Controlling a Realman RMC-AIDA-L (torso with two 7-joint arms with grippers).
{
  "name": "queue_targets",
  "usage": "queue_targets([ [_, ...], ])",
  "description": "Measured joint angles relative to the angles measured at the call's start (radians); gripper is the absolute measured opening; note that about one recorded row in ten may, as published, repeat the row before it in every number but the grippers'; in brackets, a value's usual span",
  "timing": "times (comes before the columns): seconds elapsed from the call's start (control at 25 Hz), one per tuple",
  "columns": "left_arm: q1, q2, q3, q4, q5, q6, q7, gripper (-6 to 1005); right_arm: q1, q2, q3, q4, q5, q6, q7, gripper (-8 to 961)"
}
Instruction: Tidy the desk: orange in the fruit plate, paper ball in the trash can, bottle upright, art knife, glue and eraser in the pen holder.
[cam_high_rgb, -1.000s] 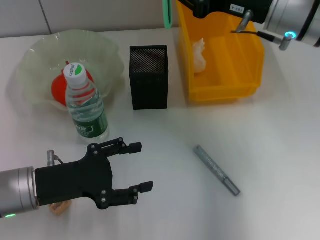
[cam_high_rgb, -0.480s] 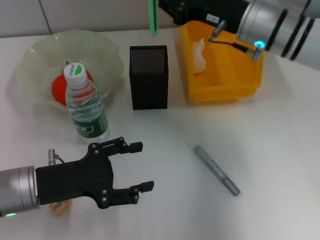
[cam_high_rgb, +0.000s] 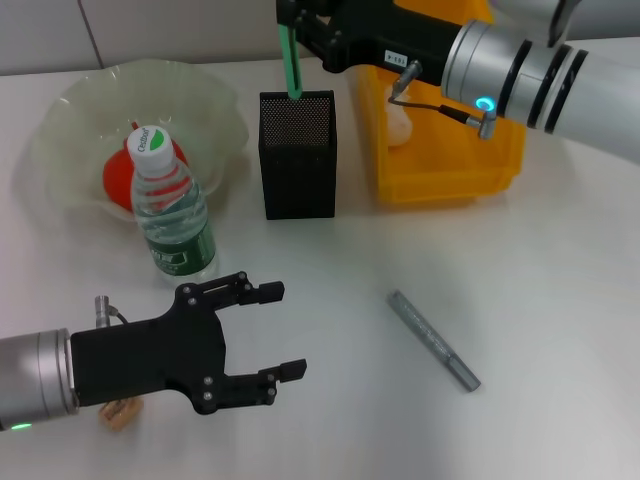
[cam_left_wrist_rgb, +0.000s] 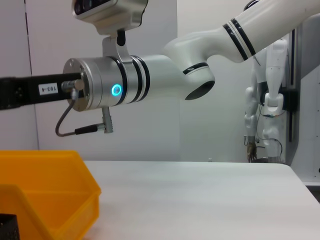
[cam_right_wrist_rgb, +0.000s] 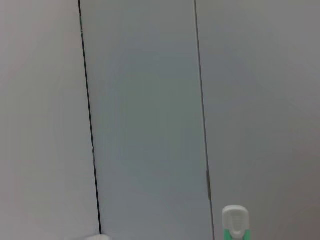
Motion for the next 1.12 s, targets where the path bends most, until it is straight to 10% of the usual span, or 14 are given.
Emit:
queue_targets([
  [0.64, 0.000, 0.003, -0.007, 0.002, 0.000, -0.003, 0.013, 784, -0.060, 0.005, -0.018, 0.024, 0.040, -0.041, -0.017, 174],
  [1.12, 0.000, 0.002, -0.011, 0.003, -0.005, -0.003, 0.013, 784, -0.108, 0.000, -0.018, -0.036, 0.039, -0.054, 0.018, 625],
])
